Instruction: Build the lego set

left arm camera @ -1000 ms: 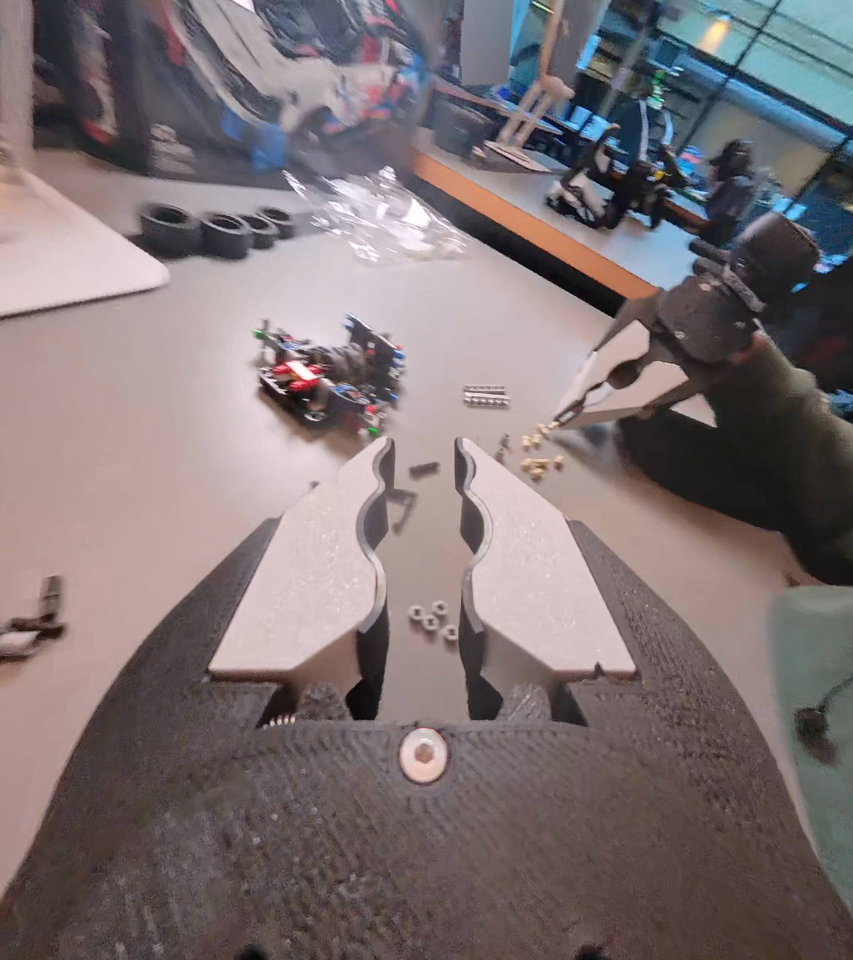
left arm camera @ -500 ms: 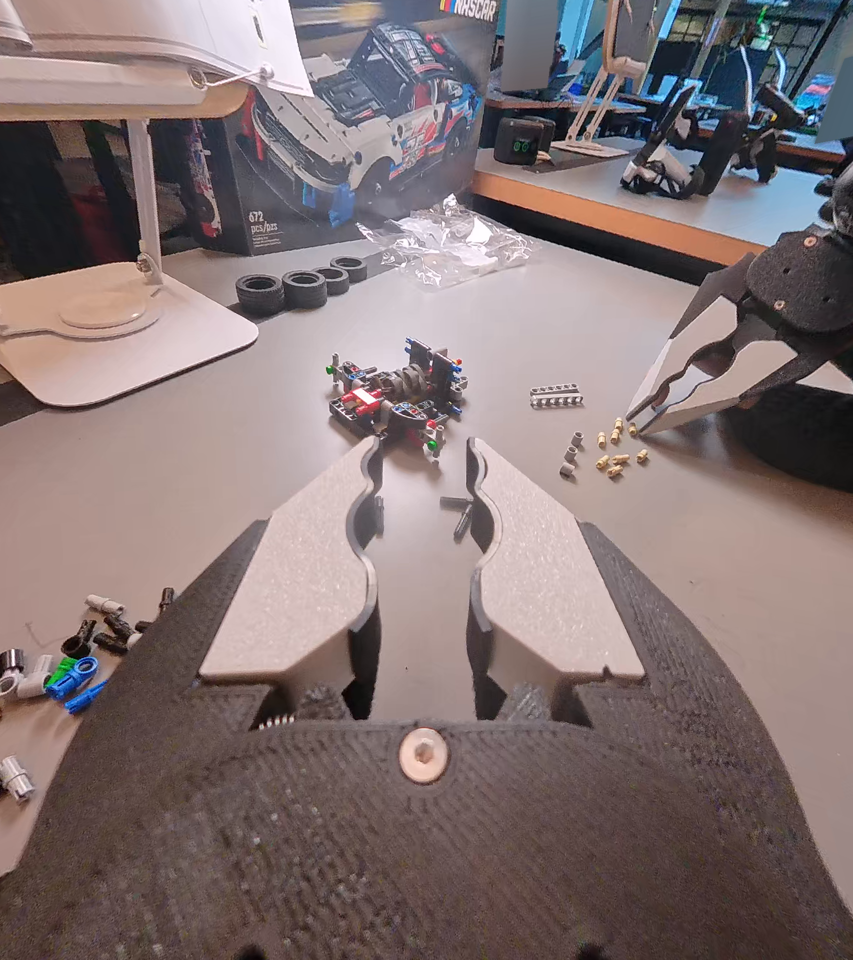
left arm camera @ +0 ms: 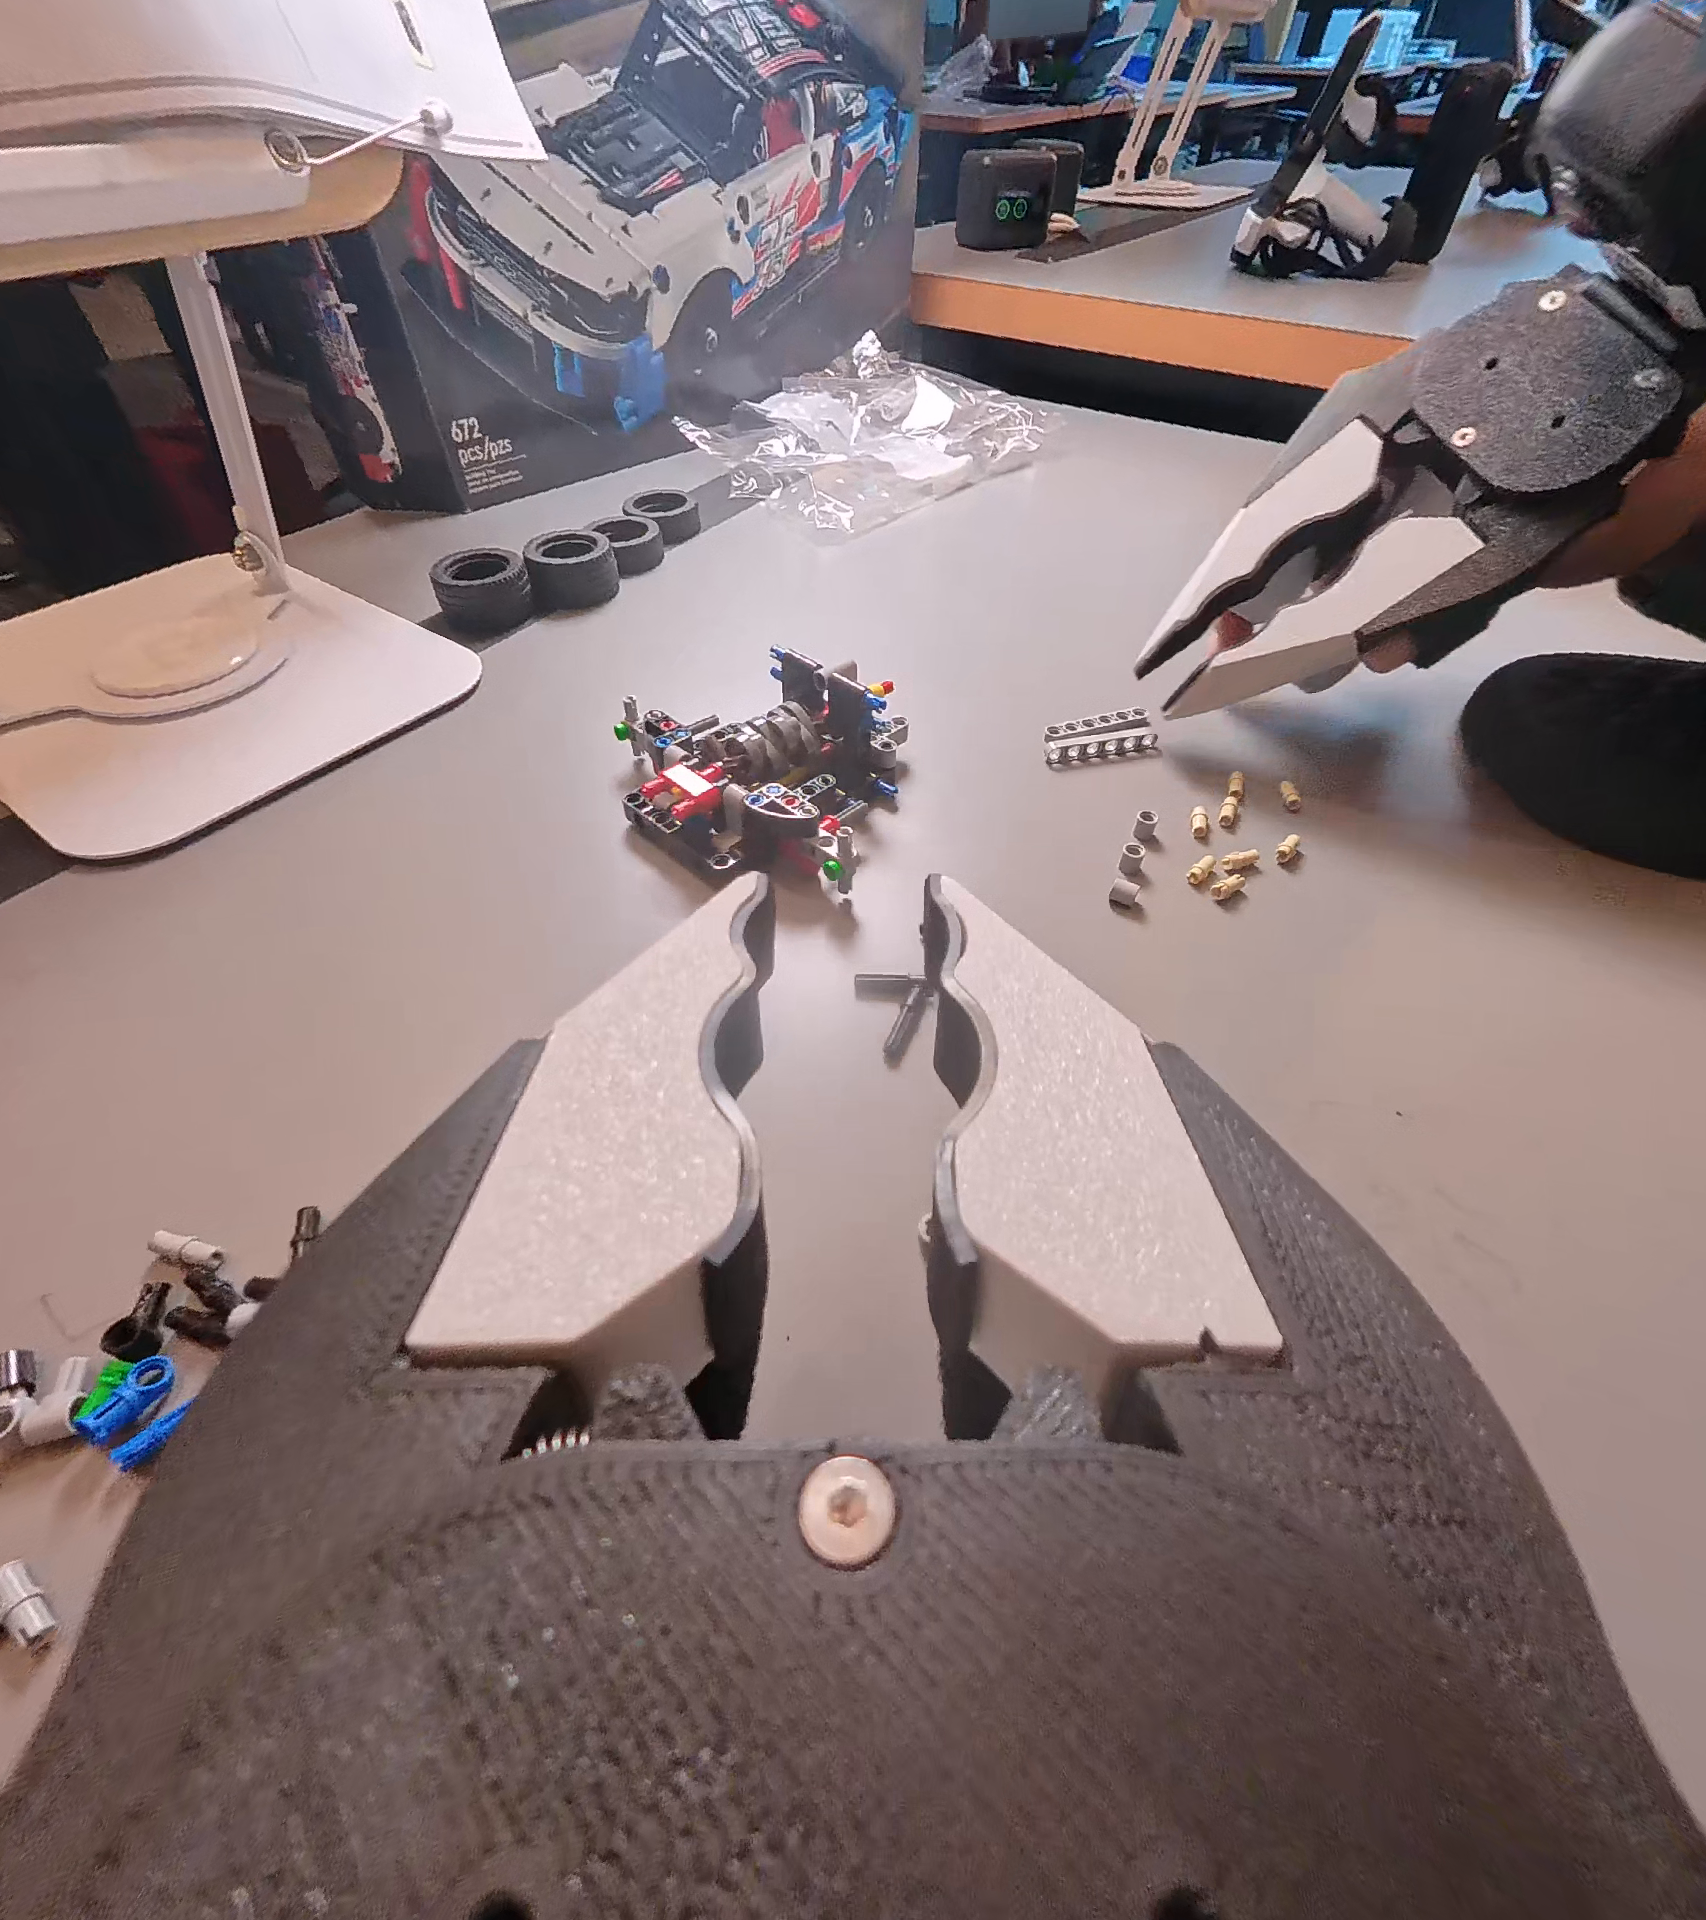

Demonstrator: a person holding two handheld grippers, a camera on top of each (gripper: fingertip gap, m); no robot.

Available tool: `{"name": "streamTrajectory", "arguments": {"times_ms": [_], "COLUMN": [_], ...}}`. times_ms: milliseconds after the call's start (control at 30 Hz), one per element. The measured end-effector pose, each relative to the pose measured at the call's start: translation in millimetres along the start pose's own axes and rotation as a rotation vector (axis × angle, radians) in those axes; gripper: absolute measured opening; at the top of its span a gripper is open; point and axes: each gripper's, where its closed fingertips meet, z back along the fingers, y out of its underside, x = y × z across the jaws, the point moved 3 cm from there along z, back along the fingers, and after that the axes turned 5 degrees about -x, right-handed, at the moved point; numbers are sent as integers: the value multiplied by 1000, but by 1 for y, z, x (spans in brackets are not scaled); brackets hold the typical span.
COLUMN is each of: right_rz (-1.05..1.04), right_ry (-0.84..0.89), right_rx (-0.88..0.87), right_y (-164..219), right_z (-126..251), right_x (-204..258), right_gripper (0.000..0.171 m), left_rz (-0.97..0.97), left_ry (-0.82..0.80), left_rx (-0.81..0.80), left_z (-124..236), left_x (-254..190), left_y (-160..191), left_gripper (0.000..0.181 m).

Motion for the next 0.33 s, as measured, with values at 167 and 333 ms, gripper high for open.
{"name": "streamTrajectory", "arguments": {"times_ms": [167,333], "right_rz": [22,121], "right_ry": [-60,-45], "right_rx": [128,170], "right_y": [0,-3], "right_z": [-17,-24], "right_x": [4,-2], "right_gripper": [10,1], "left_rz": [-35,-77], "left_ry": [7,-16], "left_rx": [14,14], "left_z": [-2,-1], "left_x": [-6,-3], "left_y": [2,1], "left_gripper": [25,22]}}
